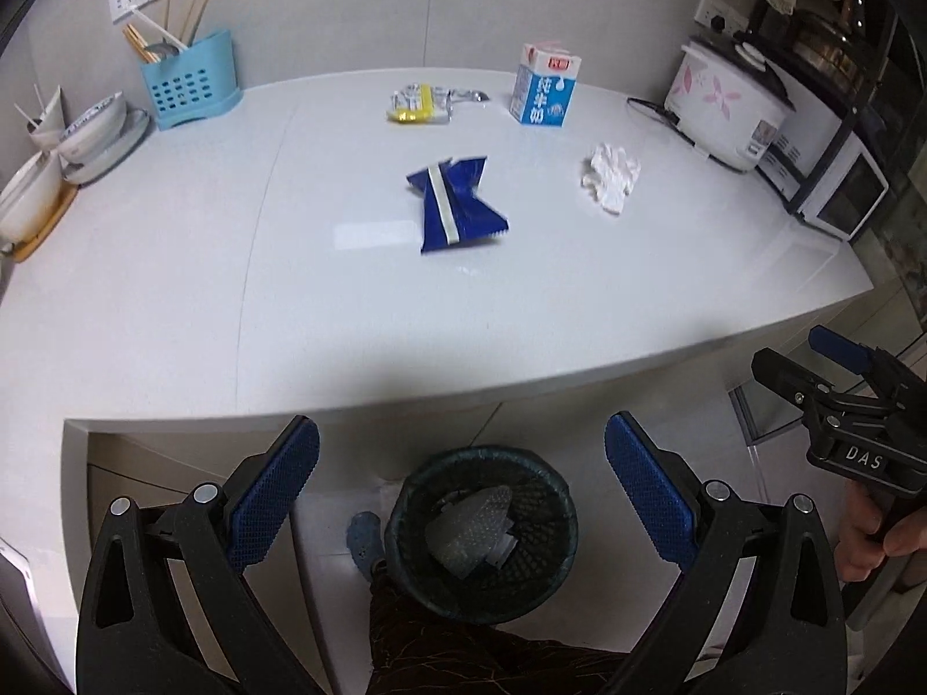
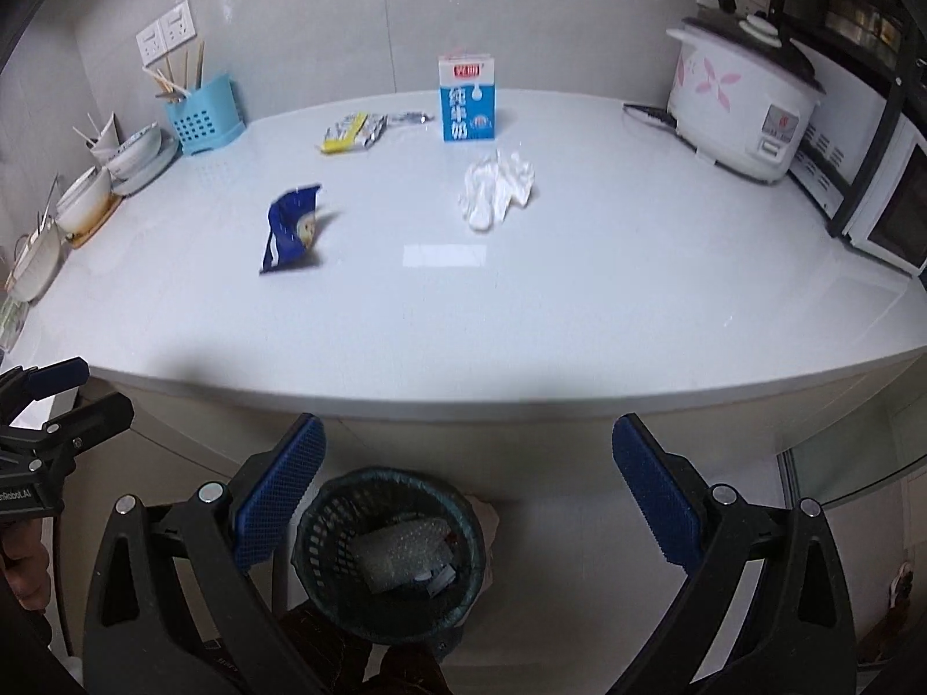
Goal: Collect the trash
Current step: 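Raise both open tools back over the counter toward the blue wrapper and tissue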
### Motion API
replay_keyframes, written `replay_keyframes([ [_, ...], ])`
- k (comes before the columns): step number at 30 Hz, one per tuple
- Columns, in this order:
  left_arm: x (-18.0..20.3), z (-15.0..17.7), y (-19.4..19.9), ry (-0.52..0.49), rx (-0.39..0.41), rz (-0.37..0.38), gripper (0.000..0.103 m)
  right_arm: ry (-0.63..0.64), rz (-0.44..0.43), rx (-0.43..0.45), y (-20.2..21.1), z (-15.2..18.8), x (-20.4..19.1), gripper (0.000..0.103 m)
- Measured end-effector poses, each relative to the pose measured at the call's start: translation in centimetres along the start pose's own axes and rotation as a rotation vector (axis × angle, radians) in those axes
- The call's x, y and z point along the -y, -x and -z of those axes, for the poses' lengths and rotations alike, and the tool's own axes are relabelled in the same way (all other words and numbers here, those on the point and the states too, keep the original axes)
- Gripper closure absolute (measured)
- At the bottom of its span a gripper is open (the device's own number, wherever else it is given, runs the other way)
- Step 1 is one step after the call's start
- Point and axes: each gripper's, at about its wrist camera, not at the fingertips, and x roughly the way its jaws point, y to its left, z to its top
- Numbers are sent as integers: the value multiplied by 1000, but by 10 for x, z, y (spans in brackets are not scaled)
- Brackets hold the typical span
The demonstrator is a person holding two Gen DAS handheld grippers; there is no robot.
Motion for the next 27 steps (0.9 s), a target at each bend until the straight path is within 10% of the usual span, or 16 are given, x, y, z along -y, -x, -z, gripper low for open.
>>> replay_keyframes([
  [27,-20,-125,-51,22,-20,-15,7,-53,39,22,-64,-131,16,8],
])
